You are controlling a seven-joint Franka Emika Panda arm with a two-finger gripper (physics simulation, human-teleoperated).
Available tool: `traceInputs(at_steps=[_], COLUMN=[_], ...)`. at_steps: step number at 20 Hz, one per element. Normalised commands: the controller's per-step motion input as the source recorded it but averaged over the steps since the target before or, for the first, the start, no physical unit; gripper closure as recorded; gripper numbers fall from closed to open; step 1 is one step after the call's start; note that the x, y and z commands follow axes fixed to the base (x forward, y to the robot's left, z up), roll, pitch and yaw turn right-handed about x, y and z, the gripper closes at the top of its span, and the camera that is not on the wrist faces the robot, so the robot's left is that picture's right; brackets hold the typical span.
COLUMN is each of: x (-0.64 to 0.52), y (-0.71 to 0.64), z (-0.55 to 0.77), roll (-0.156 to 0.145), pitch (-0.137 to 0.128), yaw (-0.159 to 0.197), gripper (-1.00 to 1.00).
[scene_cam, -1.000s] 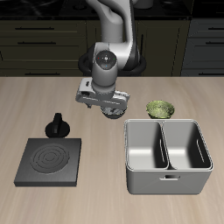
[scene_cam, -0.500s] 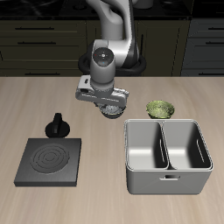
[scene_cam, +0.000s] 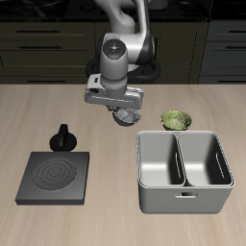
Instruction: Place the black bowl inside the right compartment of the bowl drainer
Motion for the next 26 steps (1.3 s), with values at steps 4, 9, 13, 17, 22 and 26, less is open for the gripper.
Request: traceInputs(at_steps=[4,9,13,17,22,26], x=[-0.05,-0.1,-0.11,-0.14,-0.14,-0.09], y=[0.12,0.04,-0.08,-0.09,0.0,-0.07], z=[0.52,0.66,0.46,0.33,0.27,0.21], roll=[0.023,0.004,-0.006,-0.006,0.007,-0.006], pitch=[-0.072,-0.088,-0.05,-0.042,-0.032,-0.038], yaw=[0.048,0.047,0.019,0.004,0.016,0.022], gripper=[1.0,1.0,1.0,1.0,1.0,1.0])
